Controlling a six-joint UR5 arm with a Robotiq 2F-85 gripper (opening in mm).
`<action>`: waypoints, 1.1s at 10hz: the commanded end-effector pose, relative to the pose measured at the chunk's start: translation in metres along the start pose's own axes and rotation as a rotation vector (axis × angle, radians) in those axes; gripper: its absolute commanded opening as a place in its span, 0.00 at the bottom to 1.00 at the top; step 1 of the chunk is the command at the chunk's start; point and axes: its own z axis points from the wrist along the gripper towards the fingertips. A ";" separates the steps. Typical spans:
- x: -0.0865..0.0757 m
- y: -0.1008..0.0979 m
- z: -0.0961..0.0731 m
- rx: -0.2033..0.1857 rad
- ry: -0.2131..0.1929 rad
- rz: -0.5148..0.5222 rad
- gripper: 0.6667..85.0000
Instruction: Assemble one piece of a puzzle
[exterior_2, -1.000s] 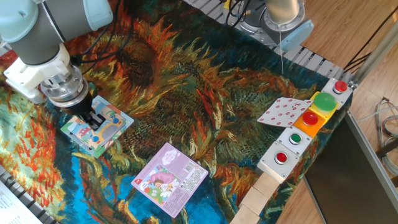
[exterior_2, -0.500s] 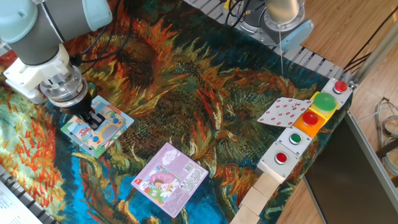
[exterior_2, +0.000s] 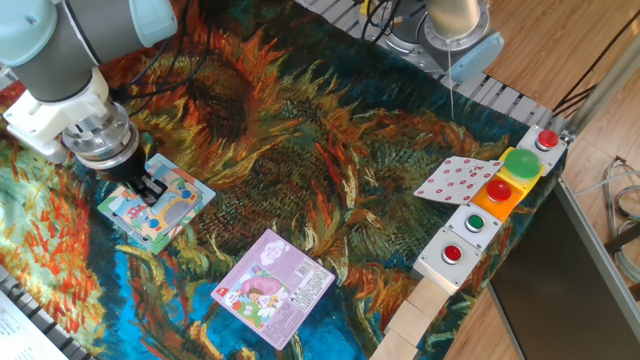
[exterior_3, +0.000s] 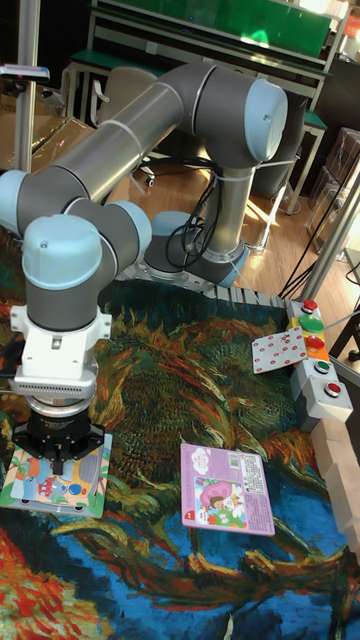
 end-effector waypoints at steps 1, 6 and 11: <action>-0.002 0.009 -0.003 -0.023 -0.004 0.014 0.01; -0.006 0.007 0.001 -0.016 -0.014 0.006 0.01; -0.005 0.002 0.004 -0.010 -0.015 -0.001 0.01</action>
